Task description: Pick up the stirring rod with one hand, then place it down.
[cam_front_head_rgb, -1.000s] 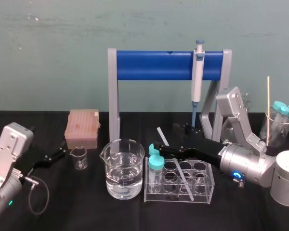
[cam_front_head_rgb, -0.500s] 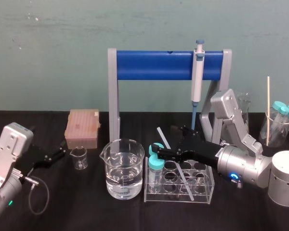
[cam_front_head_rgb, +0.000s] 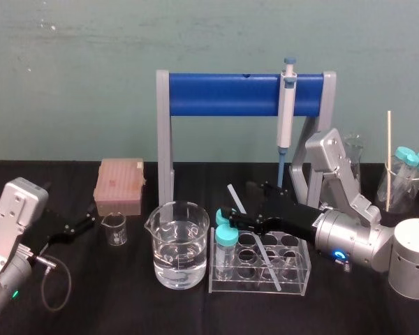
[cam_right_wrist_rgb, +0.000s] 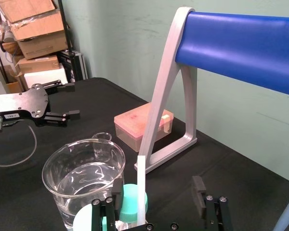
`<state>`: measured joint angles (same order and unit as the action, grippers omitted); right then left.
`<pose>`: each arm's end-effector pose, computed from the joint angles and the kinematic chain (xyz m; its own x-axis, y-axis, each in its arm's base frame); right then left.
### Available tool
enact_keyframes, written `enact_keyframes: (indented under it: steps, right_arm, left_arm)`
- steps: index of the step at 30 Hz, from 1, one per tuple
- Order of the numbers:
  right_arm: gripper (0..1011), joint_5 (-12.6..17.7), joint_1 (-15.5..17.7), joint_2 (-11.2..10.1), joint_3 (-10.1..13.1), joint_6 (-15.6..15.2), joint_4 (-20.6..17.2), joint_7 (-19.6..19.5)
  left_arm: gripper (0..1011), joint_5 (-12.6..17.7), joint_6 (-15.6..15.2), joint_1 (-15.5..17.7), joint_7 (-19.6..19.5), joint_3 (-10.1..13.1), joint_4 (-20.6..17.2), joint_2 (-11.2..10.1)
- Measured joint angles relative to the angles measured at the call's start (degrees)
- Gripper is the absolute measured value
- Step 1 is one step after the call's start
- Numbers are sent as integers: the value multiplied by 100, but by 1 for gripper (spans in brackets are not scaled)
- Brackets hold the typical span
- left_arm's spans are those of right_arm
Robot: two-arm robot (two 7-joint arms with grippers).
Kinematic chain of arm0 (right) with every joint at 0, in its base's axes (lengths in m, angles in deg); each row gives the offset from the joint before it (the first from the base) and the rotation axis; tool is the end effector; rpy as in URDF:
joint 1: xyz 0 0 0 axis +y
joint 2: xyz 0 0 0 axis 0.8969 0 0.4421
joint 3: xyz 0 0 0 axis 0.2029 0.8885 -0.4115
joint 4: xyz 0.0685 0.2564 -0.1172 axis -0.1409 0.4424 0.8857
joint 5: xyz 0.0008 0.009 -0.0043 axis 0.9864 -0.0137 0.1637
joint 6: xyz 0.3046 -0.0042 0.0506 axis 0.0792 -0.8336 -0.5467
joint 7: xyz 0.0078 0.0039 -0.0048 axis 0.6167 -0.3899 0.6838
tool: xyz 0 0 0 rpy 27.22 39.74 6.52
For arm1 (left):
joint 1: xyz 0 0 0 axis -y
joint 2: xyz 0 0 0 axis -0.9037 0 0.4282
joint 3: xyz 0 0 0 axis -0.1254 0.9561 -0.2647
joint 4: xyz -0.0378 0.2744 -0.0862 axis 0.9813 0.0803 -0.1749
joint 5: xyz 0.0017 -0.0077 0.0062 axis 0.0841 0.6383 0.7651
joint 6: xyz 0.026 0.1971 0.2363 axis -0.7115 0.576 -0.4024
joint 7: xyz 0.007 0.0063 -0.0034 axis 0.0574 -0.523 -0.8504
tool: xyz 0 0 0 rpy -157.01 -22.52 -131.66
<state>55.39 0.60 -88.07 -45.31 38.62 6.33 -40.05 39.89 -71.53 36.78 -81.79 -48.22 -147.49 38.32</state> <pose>0.4235 -0.0166 -0.2470 0.7640 -0.6432 0.0507 0.6389 0.7434 -0.1979 0.3580 0.0827 -0.3023 0.2925 0.8802 0.3738 -0.9552 0.2874 0.0705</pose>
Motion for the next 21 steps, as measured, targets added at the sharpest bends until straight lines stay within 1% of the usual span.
enact_keyframes:
  steps: [1,4,5,6,7,9,11,12,13,14,15,17,18,20,21]
  right_arm:
    - [916,1,1,-1,0,0,0,-1]
    - [853,4,2,-2,0,0,0,-2]
    - [801,6,3,-2,0,0,0,-2]
    - [788,7,3,-3,0,0,0,-2]
    - [735,8,3,-3,0,0,0,-3]
    - [691,11,3,-4,0,0,0,-4]
    - [609,13,3,-5,0,0,0,-5]
    - [595,14,3,-5,0,0,0,-5]
    - [549,15,3,-6,0,0,0,-5]
    - [549,15,3,-6,0,0,0,-5]
    - [486,16,3,-6,0,0,0,-5]
    - [422,18,3,-6,0,0,0,-5]
    - [422,19,3,-6,0,0,0,-5]
    - [321,20,3,-6,0,0,0,-5]
    - [302,21,3,-6,0,0,0,-5]
  left_arm:
    - [1000,0,0,0,0,0,0,0]
    - [1000,0,0,0,0,0,0,0]
    - [1000,0,0,0,0,0,0,0]
    - [1000,0,0,0,0,0,0,0]
    - [1000,0,0,0,0,0,0,0]
    - [1000,0,0,0,0,0,0,0]
    - [1000,0,0,0,0,0,0,0]
    - [1000,0,0,0,0,0,0,0]
    - [1000,0,0,0,0,0,0,0]
    - [1000,0,0,0,0,0,0,0]
    - [1000,0,0,0,0,0,0,0]
    - [1000,0,0,0,0,0,0,0]
    - [1000,0,0,0,0,0,0,0]
    - [1000,0,0,0,0,0,0,0]
    - [1000,0,0,0,0,0,0,0]
